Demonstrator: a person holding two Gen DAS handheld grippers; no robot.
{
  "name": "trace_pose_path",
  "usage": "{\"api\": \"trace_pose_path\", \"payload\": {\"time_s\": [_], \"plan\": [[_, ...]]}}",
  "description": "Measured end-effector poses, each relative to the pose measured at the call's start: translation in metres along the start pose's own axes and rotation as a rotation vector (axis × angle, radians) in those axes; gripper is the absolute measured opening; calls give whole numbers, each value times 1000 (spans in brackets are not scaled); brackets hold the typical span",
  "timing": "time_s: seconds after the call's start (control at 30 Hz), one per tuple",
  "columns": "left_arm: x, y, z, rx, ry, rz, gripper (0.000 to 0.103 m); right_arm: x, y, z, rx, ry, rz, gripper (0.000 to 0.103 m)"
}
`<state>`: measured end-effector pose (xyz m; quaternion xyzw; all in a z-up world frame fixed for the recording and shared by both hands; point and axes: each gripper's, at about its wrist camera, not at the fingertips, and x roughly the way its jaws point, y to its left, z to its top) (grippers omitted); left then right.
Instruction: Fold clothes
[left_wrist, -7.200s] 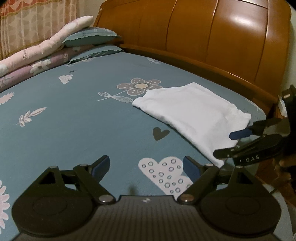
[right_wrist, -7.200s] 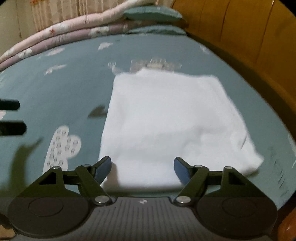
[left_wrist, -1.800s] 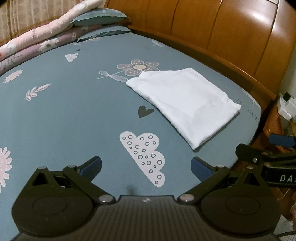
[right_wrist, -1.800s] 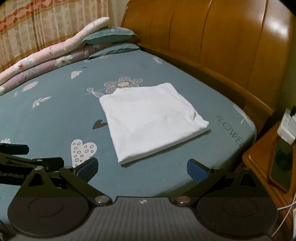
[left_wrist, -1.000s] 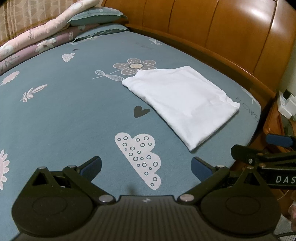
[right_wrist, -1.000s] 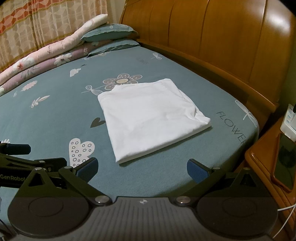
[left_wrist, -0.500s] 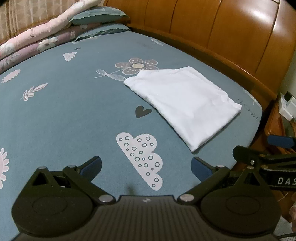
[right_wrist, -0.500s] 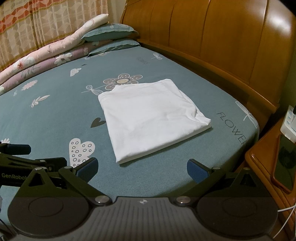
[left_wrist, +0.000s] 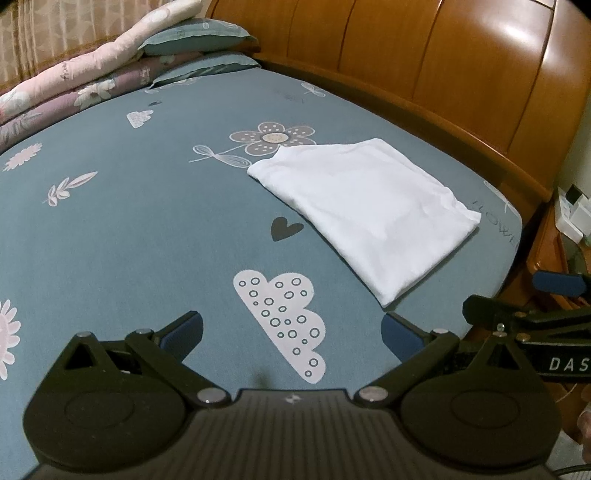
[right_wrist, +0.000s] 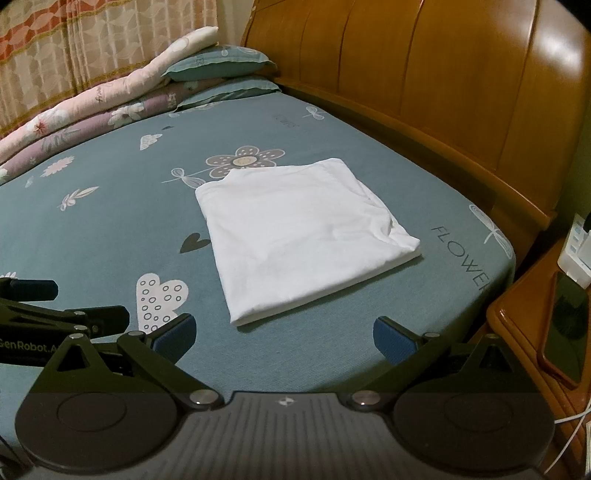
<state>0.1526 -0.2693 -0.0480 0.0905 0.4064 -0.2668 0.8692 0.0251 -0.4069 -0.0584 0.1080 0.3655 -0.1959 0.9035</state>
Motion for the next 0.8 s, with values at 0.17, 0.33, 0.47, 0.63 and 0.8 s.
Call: {"api": "trace_pose_path", "payload": {"time_s": [0.17,0.33,0.47,0.63,0.8], "plan": [[0,0,0,1,3,3,102,0,0,0,-3,0,0,103],[0,0,0,0,3,2,102,0,0,0,-2,0,-1,103],[0,1,0,-2,5,3,102,0,0,0,-3,1,-2,103],[0,1,0,-2,7,5,102,1,1,0,-4,3,0,103],[1,1,-1,-1,8,7,102,1,1,0,-5,3,0,103]]}}
